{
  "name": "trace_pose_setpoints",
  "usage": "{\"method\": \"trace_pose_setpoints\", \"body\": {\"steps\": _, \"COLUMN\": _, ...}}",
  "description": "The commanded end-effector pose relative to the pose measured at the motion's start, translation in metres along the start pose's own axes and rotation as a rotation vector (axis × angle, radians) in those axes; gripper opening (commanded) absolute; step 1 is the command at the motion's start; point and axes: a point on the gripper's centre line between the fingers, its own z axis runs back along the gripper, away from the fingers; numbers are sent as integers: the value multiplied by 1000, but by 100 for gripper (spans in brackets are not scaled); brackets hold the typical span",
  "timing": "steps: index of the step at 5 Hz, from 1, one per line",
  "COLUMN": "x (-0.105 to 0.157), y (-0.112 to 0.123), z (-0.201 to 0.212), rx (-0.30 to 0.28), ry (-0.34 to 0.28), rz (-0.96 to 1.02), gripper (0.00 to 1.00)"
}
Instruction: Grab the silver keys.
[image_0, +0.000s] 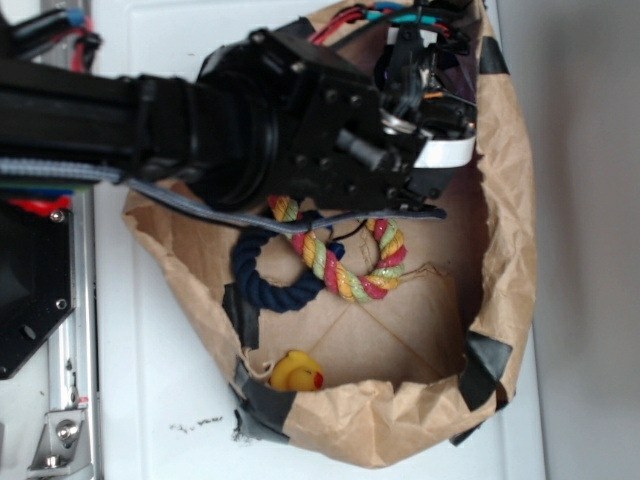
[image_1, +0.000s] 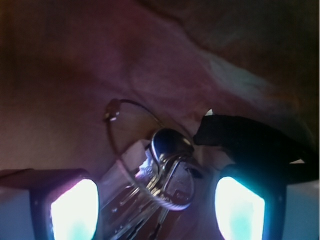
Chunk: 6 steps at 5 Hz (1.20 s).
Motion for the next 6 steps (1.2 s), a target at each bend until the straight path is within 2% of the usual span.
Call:
{"method": "trace_pose_setpoints", "body": {"steps": 1, "x": 21, "y": -3, "z": 3, "rx": 28, "ry": -42, "rz": -18, "gripper": 98}}
{"method": "trace_pose_setpoints", "body": {"steps": 2, "x": 21, "y": -3, "z": 3, "rx": 24, "ry": -43, "rz": -10, "gripper": 0}}
{"method": "trace_pose_setpoints", "body": {"steps": 5, "x": 18, "y": -6, "z": -2, "rx": 23, "ry": -31, "rz": -21, "gripper": 0}}
{"method": "trace_pose_setpoints", "body": {"steps": 6, "x": -17, "y": -14, "z": -3, "rx": 51, "ry": -26, "rz": -39, "gripper": 0}}
